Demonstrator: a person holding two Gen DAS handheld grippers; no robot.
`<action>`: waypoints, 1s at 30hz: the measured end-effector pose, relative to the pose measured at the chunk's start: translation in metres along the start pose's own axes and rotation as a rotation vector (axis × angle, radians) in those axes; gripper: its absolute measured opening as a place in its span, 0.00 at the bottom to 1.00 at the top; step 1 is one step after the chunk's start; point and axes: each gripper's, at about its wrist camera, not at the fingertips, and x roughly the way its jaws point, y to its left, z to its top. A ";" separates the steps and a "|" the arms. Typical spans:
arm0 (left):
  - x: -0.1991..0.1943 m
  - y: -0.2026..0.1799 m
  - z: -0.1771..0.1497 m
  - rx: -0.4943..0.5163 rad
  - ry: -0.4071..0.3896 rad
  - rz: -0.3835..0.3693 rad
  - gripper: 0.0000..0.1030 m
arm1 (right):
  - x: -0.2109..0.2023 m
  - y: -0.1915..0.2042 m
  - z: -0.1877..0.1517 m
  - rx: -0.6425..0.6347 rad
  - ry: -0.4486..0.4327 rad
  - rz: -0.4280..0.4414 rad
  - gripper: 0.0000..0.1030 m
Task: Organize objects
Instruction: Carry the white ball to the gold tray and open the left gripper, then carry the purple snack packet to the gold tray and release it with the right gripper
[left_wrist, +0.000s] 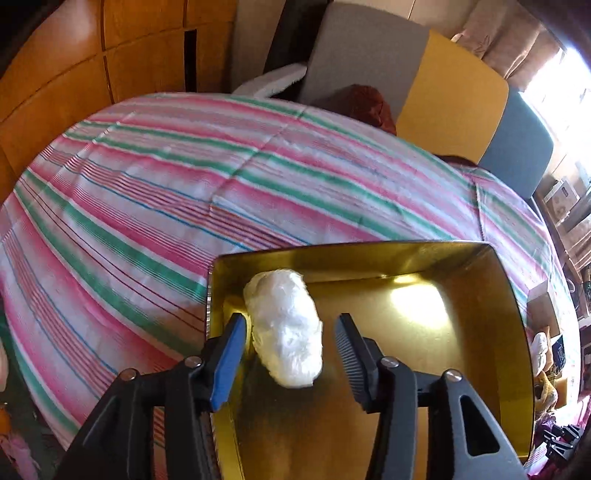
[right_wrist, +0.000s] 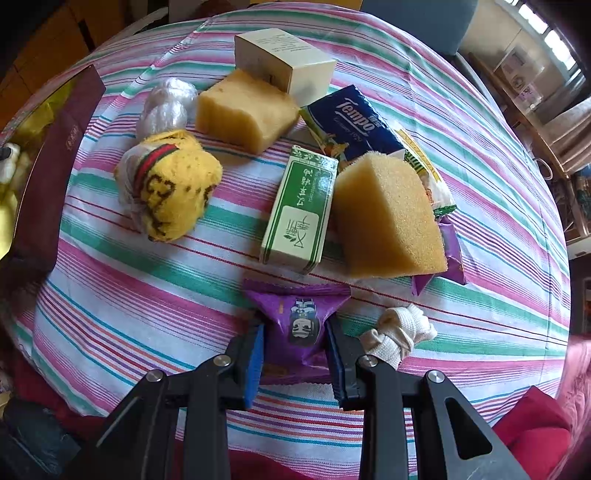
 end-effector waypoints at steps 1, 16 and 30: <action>-0.007 0.000 -0.003 0.002 -0.017 0.007 0.50 | -0.001 0.002 0.001 -0.001 0.000 0.000 0.30; -0.098 -0.016 -0.088 0.049 -0.132 -0.019 0.50 | -0.024 0.018 -0.009 0.032 -0.113 -0.003 0.28; -0.122 -0.048 -0.125 0.130 -0.191 0.006 0.50 | -0.010 0.031 -0.013 0.041 -0.132 -0.010 0.28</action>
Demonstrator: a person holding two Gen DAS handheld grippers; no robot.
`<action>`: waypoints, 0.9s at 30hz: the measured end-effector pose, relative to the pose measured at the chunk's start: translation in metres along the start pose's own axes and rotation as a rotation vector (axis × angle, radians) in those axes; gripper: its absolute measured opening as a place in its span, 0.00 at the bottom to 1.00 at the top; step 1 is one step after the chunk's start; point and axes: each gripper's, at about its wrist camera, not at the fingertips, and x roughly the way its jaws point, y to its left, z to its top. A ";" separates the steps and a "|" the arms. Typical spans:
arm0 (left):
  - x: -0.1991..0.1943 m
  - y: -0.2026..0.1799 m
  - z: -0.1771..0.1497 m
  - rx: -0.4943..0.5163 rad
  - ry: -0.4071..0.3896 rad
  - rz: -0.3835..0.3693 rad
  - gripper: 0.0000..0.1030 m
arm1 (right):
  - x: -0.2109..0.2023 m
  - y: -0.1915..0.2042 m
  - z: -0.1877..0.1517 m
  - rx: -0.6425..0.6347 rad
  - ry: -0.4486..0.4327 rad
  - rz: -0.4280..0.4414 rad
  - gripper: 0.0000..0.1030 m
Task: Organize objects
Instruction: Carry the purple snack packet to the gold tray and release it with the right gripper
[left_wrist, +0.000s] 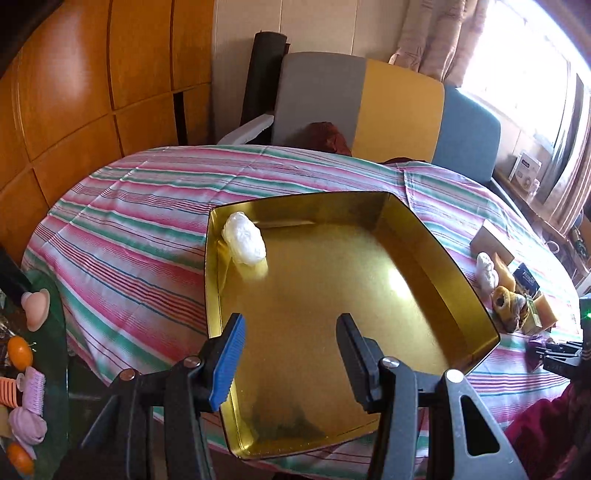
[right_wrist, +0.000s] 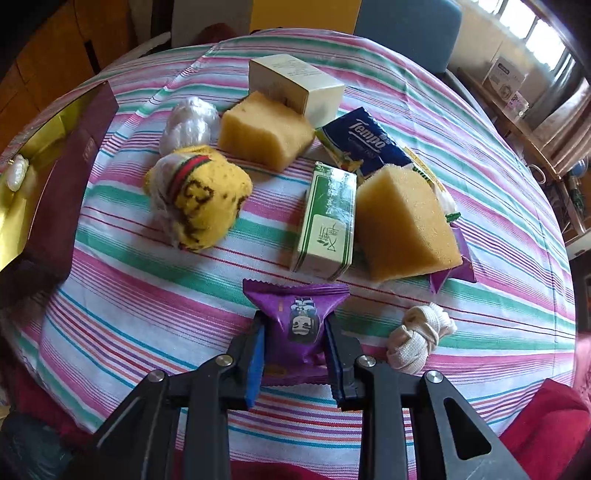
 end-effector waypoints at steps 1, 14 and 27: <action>0.000 -0.001 -0.001 0.001 0.001 0.002 0.50 | 0.000 0.001 -0.001 0.001 -0.005 -0.004 0.28; 0.001 0.001 -0.003 -0.005 0.011 -0.028 0.50 | -0.044 -0.005 0.010 0.097 -0.138 0.050 0.28; -0.012 0.036 0.004 -0.091 -0.028 -0.001 0.50 | -0.091 0.140 0.078 -0.155 -0.271 0.347 0.28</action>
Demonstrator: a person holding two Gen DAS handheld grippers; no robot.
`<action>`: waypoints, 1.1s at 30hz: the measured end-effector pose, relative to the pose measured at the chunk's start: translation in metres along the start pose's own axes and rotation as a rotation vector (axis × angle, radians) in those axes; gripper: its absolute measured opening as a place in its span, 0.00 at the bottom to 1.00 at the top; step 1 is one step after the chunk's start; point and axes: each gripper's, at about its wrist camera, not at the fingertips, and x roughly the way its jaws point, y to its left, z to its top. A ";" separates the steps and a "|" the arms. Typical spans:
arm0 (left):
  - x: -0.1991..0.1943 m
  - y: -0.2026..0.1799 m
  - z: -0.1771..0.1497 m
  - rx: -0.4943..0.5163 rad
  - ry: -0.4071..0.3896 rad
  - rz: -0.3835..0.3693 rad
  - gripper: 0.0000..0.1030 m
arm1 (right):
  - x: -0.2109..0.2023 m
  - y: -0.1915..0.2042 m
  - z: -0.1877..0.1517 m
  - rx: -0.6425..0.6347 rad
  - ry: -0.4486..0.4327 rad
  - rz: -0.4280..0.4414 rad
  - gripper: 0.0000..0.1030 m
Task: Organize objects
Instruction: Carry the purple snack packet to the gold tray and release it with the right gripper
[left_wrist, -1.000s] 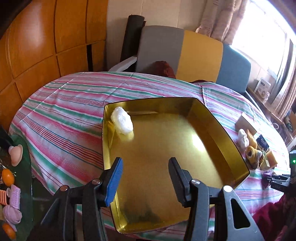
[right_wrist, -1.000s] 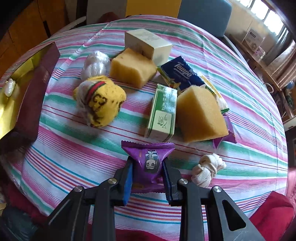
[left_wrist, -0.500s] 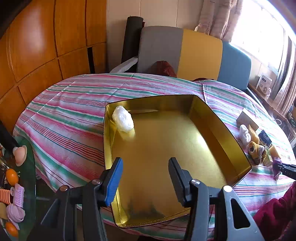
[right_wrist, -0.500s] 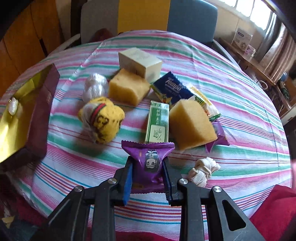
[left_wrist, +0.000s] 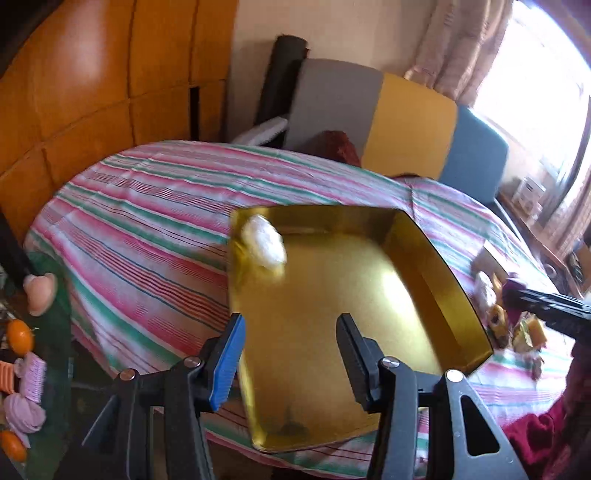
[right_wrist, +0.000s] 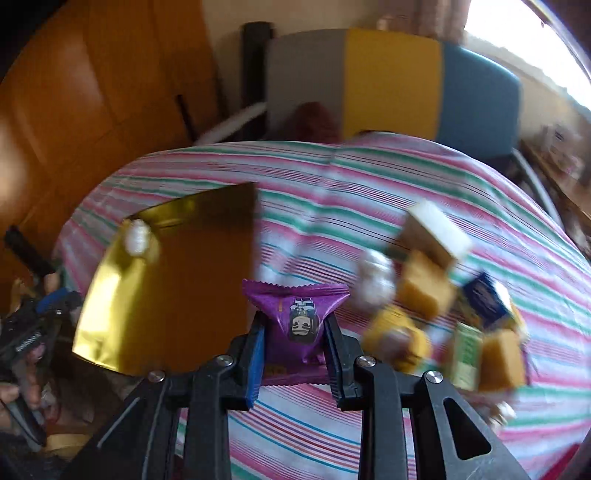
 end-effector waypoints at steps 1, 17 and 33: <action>-0.002 0.004 0.001 -0.008 -0.016 0.031 0.50 | 0.009 0.012 0.005 -0.020 0.006 0.026 0.28; 0.004 0.066 -0.003 -0.142 -0.037 0.151 0.50 | 0.179 0.182 0.050 -0.126 0.190 0.169 0.31; 0.007 0.075 -0.010 -0.195 -0.009 0.119 0.50 | 0.115 0.183 0.037 -0.226 -0.043 -0.024 0.55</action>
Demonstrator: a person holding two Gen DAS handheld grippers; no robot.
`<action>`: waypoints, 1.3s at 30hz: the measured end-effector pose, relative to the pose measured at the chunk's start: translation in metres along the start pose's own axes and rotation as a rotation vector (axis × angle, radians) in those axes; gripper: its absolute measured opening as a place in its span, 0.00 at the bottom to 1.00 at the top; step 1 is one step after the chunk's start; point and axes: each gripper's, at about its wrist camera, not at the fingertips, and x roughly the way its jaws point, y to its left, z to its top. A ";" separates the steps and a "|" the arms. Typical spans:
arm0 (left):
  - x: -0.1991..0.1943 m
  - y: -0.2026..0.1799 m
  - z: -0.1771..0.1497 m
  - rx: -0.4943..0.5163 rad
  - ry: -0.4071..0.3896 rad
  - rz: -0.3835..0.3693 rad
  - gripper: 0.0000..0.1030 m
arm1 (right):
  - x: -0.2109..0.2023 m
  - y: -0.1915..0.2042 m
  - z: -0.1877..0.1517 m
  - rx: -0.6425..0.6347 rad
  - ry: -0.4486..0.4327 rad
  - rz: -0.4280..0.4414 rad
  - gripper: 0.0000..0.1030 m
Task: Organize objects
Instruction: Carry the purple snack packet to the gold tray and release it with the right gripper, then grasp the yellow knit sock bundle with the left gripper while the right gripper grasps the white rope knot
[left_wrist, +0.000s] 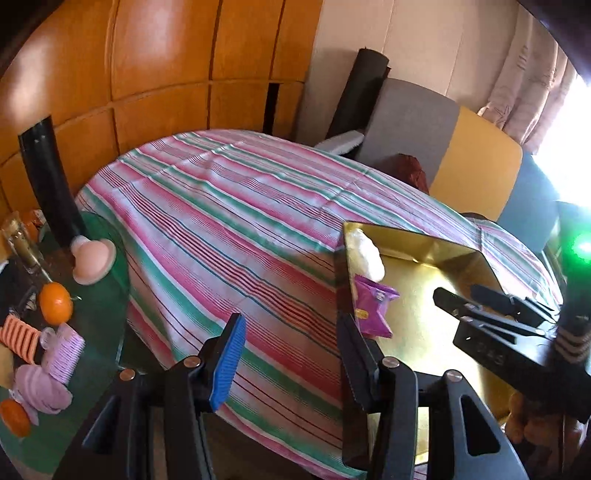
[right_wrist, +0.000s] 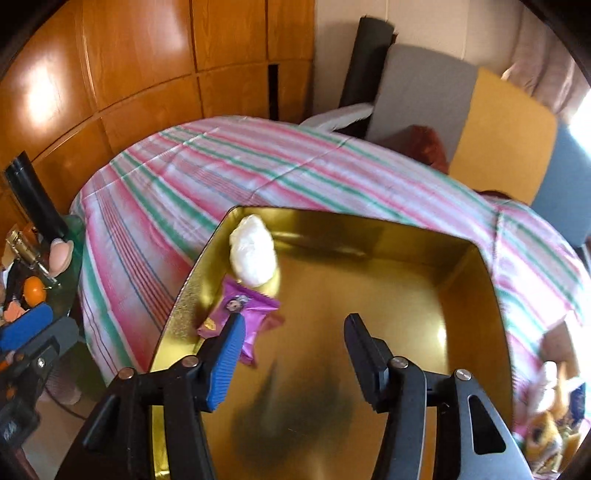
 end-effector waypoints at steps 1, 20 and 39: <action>0.002 -0.002 0.000 0.004 0.011 -0.010 0.50 | -0.006 -0.005 0.001 0.003 -0.012 -0.007 0.56; -0.025 -0.092 -0.013 0.246 0.003 -0.160 0.50 | -0.096 -0.082 -0.035 0.117 -0.177 -0.180 0.64; -0.034 -0.297 -0.040 0.679 0.122 -0.542 0.49 | -0.189 -0.300 -0.152 0.441 -0.084 -0.543 0.71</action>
